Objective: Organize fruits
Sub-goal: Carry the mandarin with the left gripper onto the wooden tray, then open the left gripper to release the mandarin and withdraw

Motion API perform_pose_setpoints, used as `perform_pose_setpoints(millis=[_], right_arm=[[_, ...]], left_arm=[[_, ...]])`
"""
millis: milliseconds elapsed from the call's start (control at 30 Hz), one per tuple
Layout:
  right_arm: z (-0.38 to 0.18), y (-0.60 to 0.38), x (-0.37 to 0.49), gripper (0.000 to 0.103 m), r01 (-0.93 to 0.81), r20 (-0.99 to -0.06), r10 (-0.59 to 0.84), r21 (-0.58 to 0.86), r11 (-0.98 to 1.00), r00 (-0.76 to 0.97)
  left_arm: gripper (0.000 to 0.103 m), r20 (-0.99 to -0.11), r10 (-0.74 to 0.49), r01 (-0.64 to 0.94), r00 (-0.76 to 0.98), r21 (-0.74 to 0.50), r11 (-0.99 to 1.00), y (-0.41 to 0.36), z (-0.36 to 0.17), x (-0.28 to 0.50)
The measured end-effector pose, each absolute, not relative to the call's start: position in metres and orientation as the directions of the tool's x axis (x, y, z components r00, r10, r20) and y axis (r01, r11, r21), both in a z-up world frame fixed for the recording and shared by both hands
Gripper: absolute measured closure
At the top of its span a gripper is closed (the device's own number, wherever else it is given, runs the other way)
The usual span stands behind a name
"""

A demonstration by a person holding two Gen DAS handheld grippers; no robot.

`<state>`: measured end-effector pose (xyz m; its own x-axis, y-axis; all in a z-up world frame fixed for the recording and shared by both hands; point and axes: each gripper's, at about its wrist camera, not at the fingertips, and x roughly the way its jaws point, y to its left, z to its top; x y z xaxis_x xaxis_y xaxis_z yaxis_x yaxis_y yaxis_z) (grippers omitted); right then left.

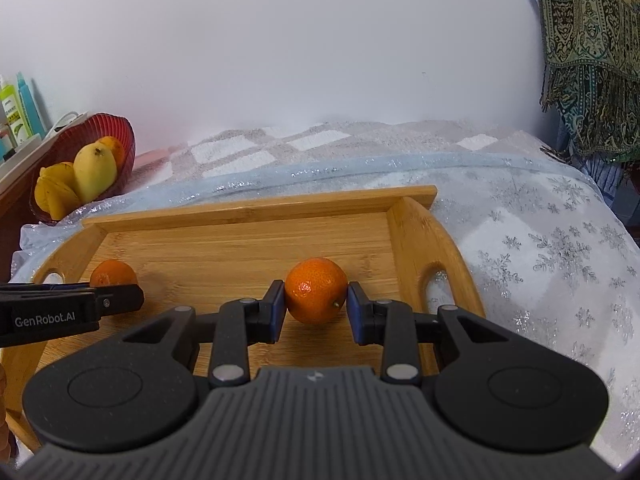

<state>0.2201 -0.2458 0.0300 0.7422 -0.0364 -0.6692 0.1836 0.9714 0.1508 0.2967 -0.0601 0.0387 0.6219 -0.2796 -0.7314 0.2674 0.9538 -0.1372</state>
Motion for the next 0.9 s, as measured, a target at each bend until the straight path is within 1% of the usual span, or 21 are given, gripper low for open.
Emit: perform_pose_setpoints(millis=[333,367,400,500,567,633,700,833,900], right_arm=[[0.028,-0.244,0.223,0.062,0.183,-0.673,-0.044,0.137,0.974,0.738],[0.028,-0.244,0.223,0.059,0.183,-0.672,-0.044,0.138,0.974,0.739],[0.029,-0.244,0.222,0.051,0.184,-0.669,-0.043,0.142,0.973,0.742],[0.035,-0.243,0.217,0.037,0.182,-0.653,-0.026,0.172,0.968,0.757],[0.041,-0.242,0.212,0.031,0.176,-0.641,-0.021,0.179,0.968,0.768],[0.05,-0.24,0.205,0.028,0.165,-0.626,-0.018,0.177,0.97,0.78],[0.061,-0.238,0.195,0.023,0.154,-0.608,-0.016,0.176,0.972,0.794],[0.085,-0.234,0.171,0.017,0.129,-0.569,-0.015,0.16,0.979,0.822],[0.097,-0.232,0.155,0.014,0.115,-0.543,-0.018,0.146,0.983,0.84]], left_arm=[[0.064,-0.733,-0.281,0.276,0.62,-0.132,0.952,-0.06,0.041,0.295],[0.061,-0.731,-0.282,0.277,0.622,-0.133,0.952,-0.059,0.043,0.294],[0.058,-0.726,-0.283,0.278,0.627,-0.131,0.952,-0.059,0.045,0.292],[0.051,-0.71,-0.282,0.288,0.645,-0.116,0.951,-0.057,0.055,0.284],[0.046,-0.698,-0.286,0.296,0.656,-0.11,0.949,-0.055,0.064,0.276],[0.041,-0.686,-0.291,0.301,0.667,-0.11,0.947,-0.052,0.073,0.267],[0.033,-0.673,-0.3,0.305,0.677,-0.115,0.945,-0.047,0.083,0.255],[0.026,-0.641,-0.332,0.326,0.692,-0.133,0.936,-0.037,0.104,0.226],[0.02,-0.623,-0.346,0.339,0.702,-0.135,0.931,-0.033,0.115,0.208]])
